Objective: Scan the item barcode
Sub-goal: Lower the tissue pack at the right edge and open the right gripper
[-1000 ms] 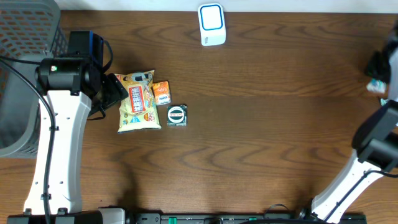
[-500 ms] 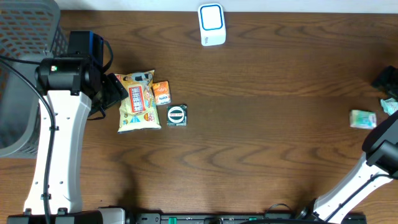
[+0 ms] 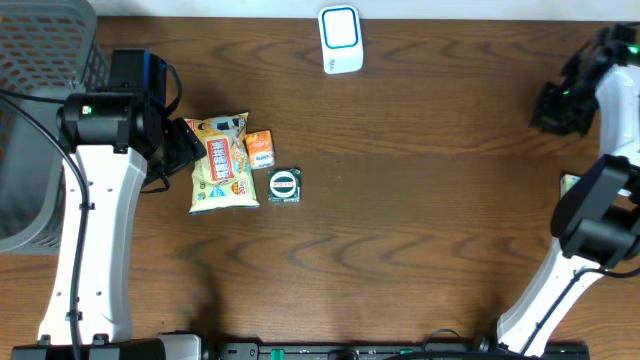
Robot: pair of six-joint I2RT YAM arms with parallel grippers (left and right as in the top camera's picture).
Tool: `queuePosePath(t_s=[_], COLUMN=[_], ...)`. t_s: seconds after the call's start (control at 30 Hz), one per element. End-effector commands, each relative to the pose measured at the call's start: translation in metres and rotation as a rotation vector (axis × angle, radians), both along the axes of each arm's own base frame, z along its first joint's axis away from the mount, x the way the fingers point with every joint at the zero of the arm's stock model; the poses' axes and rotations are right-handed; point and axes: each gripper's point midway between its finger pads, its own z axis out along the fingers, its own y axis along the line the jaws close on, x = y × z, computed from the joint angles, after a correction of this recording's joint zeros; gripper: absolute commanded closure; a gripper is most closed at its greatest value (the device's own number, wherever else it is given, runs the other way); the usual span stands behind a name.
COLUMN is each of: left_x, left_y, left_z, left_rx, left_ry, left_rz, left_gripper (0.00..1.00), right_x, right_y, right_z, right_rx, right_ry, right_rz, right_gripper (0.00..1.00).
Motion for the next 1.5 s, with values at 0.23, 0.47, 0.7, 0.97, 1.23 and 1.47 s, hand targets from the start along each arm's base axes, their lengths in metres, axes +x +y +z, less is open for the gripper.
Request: queuePosePath(t_s=[0.23, 0.47, 0.7, 0.97, 1.23, 1.47], left_x=[-0.001, -0.001, -0.001, -0.001, -0.001, -0.001], left_y=[0.003, 0.003, 0.003, 0.003, 0.003, 0.003], left_z=[0.0, 0.0, 0.0, 0.0, 0.0, 0.0], left_rx=[0.008, 0.008, 0.008, 0.008, 0.008, 0.008], left_ry=[0.003, 0.003, 0.004, 0.003, 0.004, 0.003], left_rz=[0.011, 0.011, 0.01, 0.01, 0.011, 0.01], left_gripper=[0.02, 0.02, 0.02, 0.02, 0.02, 0.02], right_x=[-0.074, -0.099, -0.13, -0.144, -0.112, -0.068], right_y=[-0.039, -0.057, -0.085, -0.107, -0.114, -0.134], right_z=[0.008, 0.002, -0.028, -0.072, -0.091, -0.063], right_rx=[-0.239, -0.215, -0.231, -0.18, -0.12, -0.134], right_ry=[0.318, 0.386, 0.451, 0.394, 0.22, 0.05], right_rz=[-0.162, -0.222, -0.291, -0.396, -0.439, -0.441], right_gripper=[0.99, 0.99, 0.99, 0.99, 0.98, 0.98])
